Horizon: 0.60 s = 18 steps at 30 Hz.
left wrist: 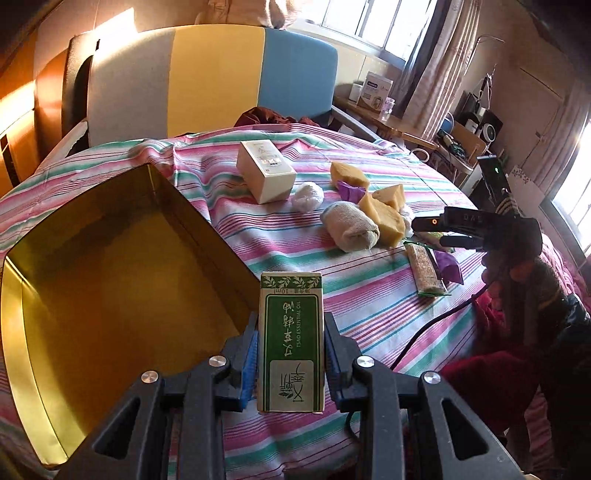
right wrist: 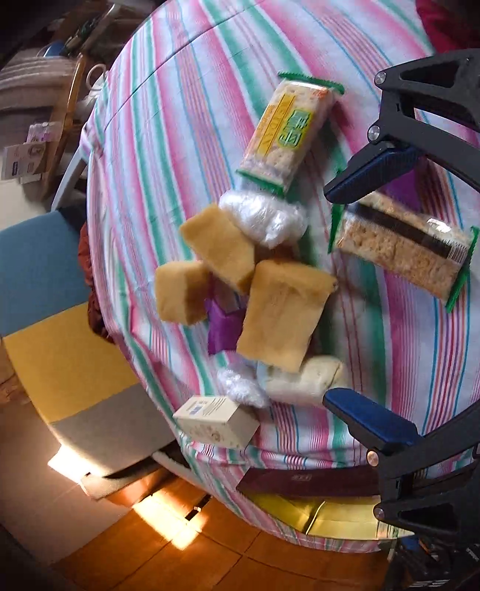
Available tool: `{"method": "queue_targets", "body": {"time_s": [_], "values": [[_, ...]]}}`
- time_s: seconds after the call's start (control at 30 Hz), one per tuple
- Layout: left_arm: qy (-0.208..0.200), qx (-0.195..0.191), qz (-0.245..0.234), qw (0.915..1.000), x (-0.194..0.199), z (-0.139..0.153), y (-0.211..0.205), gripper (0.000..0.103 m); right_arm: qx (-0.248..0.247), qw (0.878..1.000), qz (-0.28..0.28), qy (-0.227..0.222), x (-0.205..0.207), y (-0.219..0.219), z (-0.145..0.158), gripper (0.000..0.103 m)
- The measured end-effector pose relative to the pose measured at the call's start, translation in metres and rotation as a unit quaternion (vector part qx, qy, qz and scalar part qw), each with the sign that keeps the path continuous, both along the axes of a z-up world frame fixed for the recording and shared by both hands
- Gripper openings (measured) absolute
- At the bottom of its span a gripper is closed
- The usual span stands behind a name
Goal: Organize objects
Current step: 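Grasp the green tea box with the left gripper and lift it, then drop the tea box into the gold tray with the left gripper while the right grasps a purple candy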
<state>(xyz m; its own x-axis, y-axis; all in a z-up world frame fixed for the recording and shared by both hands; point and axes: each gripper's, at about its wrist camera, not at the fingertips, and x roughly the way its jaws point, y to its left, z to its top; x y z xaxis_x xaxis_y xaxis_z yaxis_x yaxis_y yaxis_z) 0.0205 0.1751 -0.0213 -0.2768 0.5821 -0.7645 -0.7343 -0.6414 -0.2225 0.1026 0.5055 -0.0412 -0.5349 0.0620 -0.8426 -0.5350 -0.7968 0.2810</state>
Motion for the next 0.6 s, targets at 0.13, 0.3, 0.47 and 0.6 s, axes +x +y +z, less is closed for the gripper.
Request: {"method": "queue_targets", "body": {"time_s": [0.13,0.3,0.47,0.6], "values": [[-0.008,0.011,0.010,0.9999,-0.005,-0.001,-0.011,0.030,-0.036,0.999,-0.034,-0.014,0.023,0.014,-0.002,0.095],[-0.017,0.018,0.015,0.9996,-0.006,-0.005,-0.017,0.030,-0.001,0.995,-0.083,-0.051,0.049,0.033,0.007,0.088],[-0.023,0.023,0.015,0.9994,-0.007,-0.007,-0.020,0.030,0.011,0.987,-0.122,-0.107,0.061,0.045,-0.001,0.075],[-0.024,0.024,0.016,0.9993,-0.006,-0.007,-0.022,0.030,-0.009,0.979,-0.150,-0.137,0.067,0.054,-0.019,0.065]]}}
